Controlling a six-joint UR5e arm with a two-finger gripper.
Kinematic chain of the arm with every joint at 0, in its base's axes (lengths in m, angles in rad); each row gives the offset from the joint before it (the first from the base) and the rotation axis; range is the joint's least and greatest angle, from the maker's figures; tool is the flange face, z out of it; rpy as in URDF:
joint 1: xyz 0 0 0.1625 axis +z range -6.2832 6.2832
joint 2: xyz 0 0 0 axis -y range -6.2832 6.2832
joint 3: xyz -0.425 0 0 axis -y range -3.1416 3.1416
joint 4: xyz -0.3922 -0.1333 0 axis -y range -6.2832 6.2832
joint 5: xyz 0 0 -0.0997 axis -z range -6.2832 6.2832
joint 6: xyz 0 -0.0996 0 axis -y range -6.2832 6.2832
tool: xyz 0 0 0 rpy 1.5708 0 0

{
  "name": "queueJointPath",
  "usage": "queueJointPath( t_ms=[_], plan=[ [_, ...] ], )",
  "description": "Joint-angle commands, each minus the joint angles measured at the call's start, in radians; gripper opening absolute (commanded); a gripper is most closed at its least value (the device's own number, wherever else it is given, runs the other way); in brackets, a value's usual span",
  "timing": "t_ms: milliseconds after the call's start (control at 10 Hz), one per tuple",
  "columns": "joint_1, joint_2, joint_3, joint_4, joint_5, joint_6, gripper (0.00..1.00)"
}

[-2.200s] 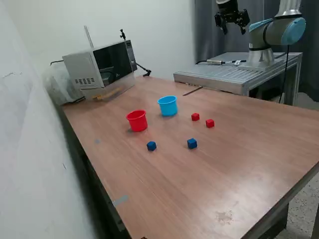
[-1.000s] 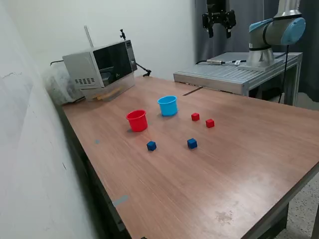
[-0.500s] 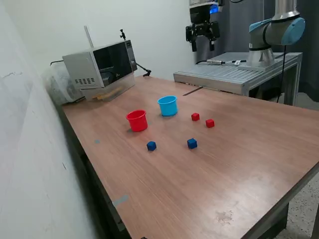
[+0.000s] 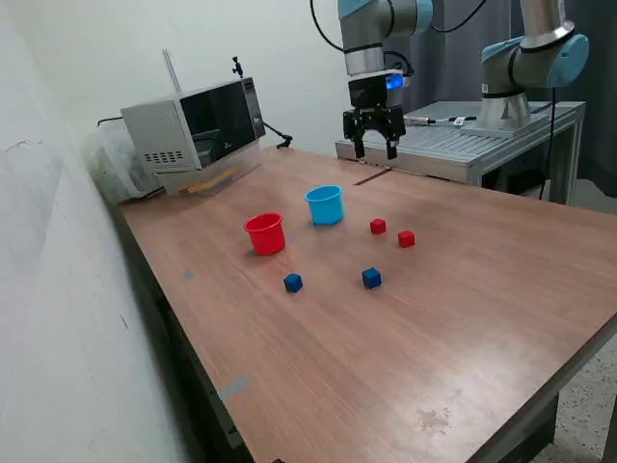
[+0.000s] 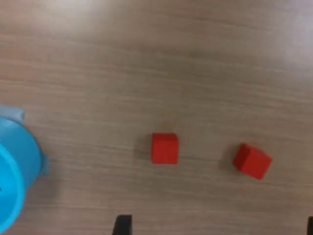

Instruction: Place red objects in the red bin, and blue objects in the blue bin.

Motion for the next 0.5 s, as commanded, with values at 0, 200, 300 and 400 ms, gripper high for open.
queueJointPath(
  t_ms=[0,200,300,400],
  plan=[
    [-0.001,0.089,-0.002,-0.062,0.002,0.001,1.00],
    [-0.001,0.135,0.001,-0.097,0.002,0.000,1.00],
    [-0.001,0.163,0.002,-0.122,-0.001,0.000,1.00],
    [-0.001,0.186,0.004,-0.135,-0.001,0.000,1.00]
  ],
)
